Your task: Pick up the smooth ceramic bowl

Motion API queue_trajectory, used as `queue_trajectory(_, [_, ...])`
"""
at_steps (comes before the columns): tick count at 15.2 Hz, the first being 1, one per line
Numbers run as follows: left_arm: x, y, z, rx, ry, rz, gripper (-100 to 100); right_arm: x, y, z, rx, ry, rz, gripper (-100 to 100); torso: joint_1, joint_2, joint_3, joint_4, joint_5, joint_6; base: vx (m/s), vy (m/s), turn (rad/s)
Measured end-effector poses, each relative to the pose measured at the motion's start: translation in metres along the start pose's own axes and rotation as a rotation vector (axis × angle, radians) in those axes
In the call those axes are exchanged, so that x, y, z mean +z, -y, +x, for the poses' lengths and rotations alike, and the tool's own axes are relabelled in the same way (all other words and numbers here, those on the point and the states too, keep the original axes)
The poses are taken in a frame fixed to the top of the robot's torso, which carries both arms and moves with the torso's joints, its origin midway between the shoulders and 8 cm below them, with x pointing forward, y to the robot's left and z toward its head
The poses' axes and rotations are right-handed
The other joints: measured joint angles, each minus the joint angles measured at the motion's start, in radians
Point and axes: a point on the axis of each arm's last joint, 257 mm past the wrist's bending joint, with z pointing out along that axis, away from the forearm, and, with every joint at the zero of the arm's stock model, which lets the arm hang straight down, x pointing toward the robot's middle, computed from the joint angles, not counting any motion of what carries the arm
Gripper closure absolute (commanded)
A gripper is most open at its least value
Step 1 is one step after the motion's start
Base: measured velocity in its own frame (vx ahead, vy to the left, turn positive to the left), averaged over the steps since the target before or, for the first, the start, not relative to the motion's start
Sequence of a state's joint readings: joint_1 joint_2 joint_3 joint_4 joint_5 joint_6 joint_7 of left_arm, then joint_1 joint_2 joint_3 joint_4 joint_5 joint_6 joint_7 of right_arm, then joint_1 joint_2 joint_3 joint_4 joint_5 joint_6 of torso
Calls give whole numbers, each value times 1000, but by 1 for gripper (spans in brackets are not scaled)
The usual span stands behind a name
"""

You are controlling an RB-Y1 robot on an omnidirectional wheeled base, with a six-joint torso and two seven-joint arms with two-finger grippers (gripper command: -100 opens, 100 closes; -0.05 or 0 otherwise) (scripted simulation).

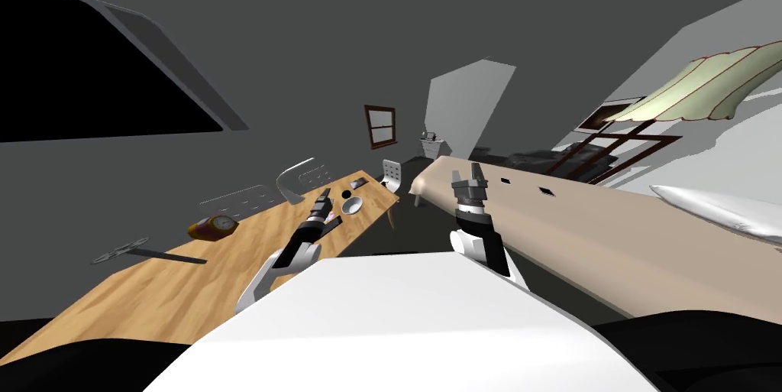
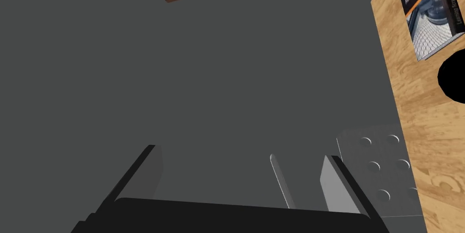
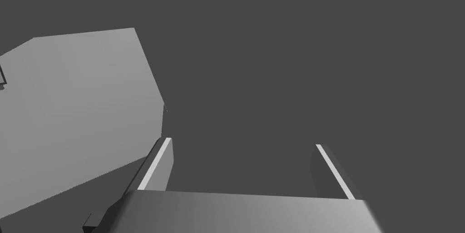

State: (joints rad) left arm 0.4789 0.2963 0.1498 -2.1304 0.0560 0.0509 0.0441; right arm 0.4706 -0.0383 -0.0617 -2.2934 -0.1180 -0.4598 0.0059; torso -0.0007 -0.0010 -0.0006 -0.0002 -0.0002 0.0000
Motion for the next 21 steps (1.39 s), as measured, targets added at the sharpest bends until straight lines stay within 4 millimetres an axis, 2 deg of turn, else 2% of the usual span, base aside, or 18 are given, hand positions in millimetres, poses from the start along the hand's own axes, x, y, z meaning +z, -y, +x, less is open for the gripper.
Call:
queue_trajectory(7, [-1, -58, -18, -8, 19, -184, -100, 0, 0, 0, 0, 0, 0, 0, 0, 0, 0, 0, 0, 0, 14, -13, -129])
queue_trajectory(13, [-15, -119, -42, -27, 48, -372, -100, 0, 0, 0, 0, 0, 0, 0, 0, -1, 0, 0, 0, 0, 21, -9, -137])
queue_trajectory(21, [-36, -168, -59, -53, 78, -549, -100, 0, 0, 0, 0, 0, 0, 0, 0, 0, 0, 0, 0, 0, 15, -6, -111])
